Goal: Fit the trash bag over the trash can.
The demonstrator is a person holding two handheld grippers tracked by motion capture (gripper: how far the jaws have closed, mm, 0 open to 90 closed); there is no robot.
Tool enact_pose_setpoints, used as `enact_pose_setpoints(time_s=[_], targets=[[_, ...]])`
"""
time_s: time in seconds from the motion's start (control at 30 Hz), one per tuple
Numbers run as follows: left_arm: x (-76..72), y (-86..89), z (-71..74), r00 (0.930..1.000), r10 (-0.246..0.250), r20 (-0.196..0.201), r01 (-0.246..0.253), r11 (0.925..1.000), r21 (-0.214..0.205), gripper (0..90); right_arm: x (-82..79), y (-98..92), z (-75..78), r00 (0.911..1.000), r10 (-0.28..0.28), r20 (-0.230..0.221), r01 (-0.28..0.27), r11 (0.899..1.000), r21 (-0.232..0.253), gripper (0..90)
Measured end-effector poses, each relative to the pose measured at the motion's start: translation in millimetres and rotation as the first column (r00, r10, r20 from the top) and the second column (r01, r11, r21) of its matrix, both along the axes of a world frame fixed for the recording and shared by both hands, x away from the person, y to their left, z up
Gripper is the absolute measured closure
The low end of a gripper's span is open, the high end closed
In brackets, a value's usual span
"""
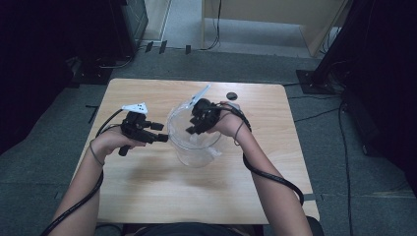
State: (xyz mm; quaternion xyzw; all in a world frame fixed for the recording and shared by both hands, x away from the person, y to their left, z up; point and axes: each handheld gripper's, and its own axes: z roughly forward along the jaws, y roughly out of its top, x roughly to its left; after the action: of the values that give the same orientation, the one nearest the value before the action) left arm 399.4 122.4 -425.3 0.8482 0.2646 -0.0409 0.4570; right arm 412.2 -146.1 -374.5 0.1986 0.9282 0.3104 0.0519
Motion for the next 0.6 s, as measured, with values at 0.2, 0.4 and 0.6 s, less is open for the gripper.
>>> enact_pose_setpoints(time_s=[0.2, 0.4, 0.6], targets=[[0.4, -0.7, -1.0, 1.0, -0.003, -0.001, 0.003, 1.0, 0.003, 32.4, 12.0, -12.1, -10.0, 0.9992, -0.041, -0.005, 0.04, 0.999, -0.019, 58.1], [0.0, -1.3, -1.2, 1.0, -0.004, -0.001, 0.004, 1.0, 0.004, 32.4, 7.8, -1.8, -20.6, 0.9997, 0.009, -0.021, -0.011, 0.998, -0.069, 47.8], [0.3, -1.2, -1.5, 1.0, -0.004, -0.002, 0.004, 1.0, 0.005, 32.4, 8.0, 2.5, -27.0, 0.9974, 0.068, 0.025, -0.064, 0.99, -0.124, 38.4]])
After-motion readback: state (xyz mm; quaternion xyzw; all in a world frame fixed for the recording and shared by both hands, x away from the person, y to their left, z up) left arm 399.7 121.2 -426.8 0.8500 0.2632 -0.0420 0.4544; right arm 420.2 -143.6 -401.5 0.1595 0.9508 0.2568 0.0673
